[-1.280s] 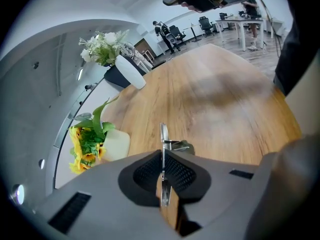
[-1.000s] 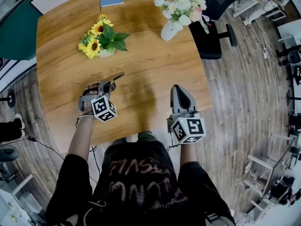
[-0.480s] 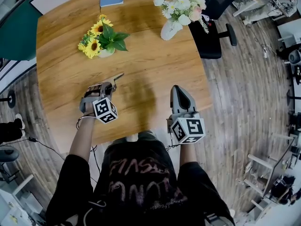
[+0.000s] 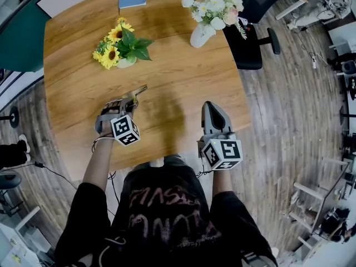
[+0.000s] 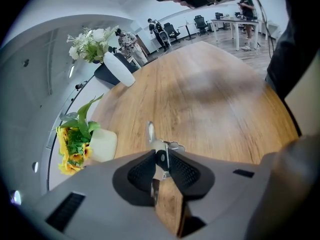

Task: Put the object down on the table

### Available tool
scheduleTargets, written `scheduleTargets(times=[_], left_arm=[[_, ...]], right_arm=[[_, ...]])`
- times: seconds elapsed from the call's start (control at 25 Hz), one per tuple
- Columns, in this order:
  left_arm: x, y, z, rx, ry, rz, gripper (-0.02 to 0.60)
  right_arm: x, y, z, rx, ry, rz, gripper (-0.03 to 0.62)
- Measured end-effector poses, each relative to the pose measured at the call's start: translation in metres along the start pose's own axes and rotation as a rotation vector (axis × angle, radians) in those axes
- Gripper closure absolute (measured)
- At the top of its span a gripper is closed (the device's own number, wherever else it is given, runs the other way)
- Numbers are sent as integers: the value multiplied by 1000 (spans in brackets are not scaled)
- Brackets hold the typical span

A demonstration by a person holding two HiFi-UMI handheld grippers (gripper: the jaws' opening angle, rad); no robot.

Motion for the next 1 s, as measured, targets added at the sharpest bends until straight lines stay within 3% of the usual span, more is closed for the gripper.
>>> scheduleTargets(times=[0.48, 0.6, 0.8, 1.0], left_arm=[[8, 1, 1, 0, -24, -136, 354], [8, -1, 0, 18, -90, -181, 316], [1, -13, 0, 64, -176, -177, 314], [-7, -30, -2, 126, -328, -196, 324]], right_arm=[[-3, -4, 2, 6, -3, -6, 588], [-4, -6, 3, 13, -2, -6, 588], [-5, -10, 3, 19, 1, -6, 588], [-9, -12, 5, 30, -2, 5, 588]])
Point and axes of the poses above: the fingertips, and each gripper's own axes: y forward along the fingers, x to its right, z out of its top, the point moved 7 cm from there along -y, backward along the fingers, and after that the axes turned 12 degrees about -x, right-handed, at the moved point
